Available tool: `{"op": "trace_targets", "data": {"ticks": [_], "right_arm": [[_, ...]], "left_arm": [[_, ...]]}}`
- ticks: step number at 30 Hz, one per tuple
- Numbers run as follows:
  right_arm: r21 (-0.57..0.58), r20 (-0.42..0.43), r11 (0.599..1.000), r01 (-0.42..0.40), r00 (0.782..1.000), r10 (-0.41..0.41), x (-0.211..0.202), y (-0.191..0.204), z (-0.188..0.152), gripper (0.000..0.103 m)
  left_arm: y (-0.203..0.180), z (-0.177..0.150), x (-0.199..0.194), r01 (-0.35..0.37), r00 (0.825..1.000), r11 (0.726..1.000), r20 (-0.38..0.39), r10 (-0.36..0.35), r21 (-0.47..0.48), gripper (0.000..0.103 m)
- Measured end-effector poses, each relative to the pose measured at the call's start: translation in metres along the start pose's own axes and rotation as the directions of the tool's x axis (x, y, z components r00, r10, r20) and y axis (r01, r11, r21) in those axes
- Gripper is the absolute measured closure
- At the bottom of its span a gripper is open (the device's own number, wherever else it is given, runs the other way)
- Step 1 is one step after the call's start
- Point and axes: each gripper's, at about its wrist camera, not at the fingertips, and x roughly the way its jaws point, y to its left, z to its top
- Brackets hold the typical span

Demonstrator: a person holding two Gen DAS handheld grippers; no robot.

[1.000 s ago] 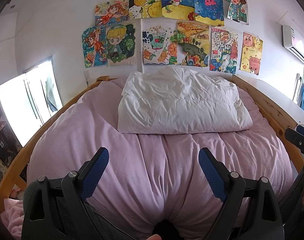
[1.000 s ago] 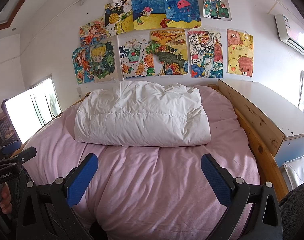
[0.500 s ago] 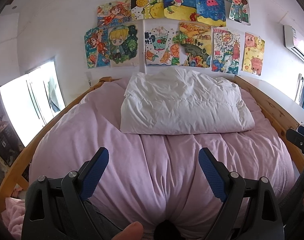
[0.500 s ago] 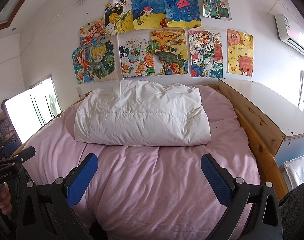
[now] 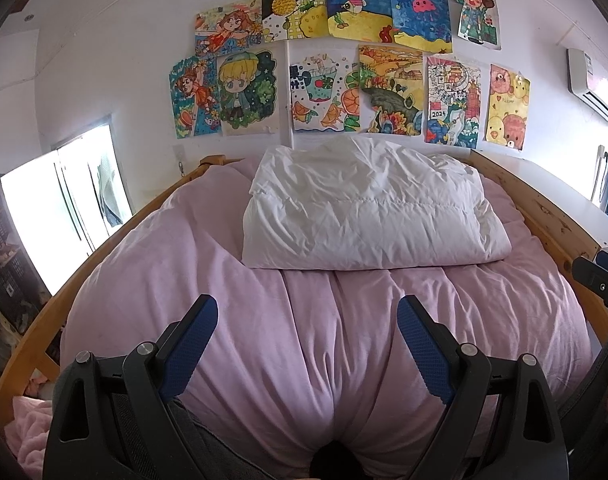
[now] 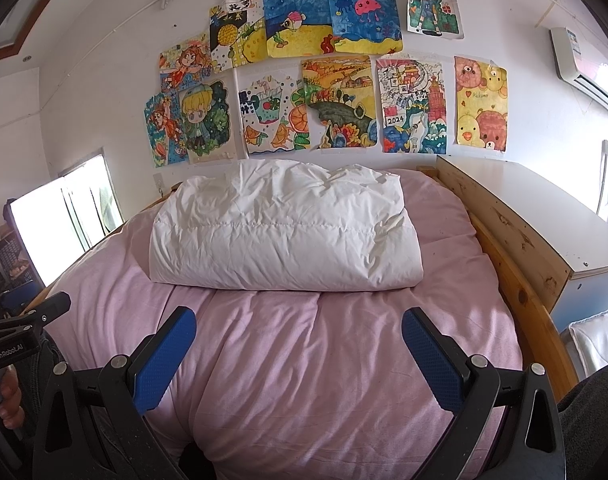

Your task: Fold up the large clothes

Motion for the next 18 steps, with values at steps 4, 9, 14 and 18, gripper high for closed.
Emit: {"op": "trace_targets", "data": {"ticks": [4,9,14,18], "right_arm": [[0.001,0.0,1.0,-0.001,1.0,0.001,0.0009,0.0001,0.0004,0.0],[0.001,-0.001,1.0,0.002,1.0,-0.002,0.0006,0.001,-0.0004,0.0],[0.001,-0.001,1.0,0.001,1.0,-0.001,0.001,0.001,0.0,0.0],[0.002,-0.001,1.0,0.001,1.0,-0.001,0.0004,0.0014,0.0002,0.0]], "left_arm": [[-0.0002,-0.0001,0.0002,-0.001,1.0,1.0,0.0,0.001,-0.001,0.015],[0.0004,-0.0014,-0.0003,0.0,1.0,1.0,0.0,0.0,0.0,0.015],[0.0009,-0.001,0.0004,0.0,1.0,1.0,0.001,0.0,0.001,0.015],[0.0012,-0.0009,0.0006,0.0,1.0,1.0,0.003,0.0,0.001,0.015]]}}
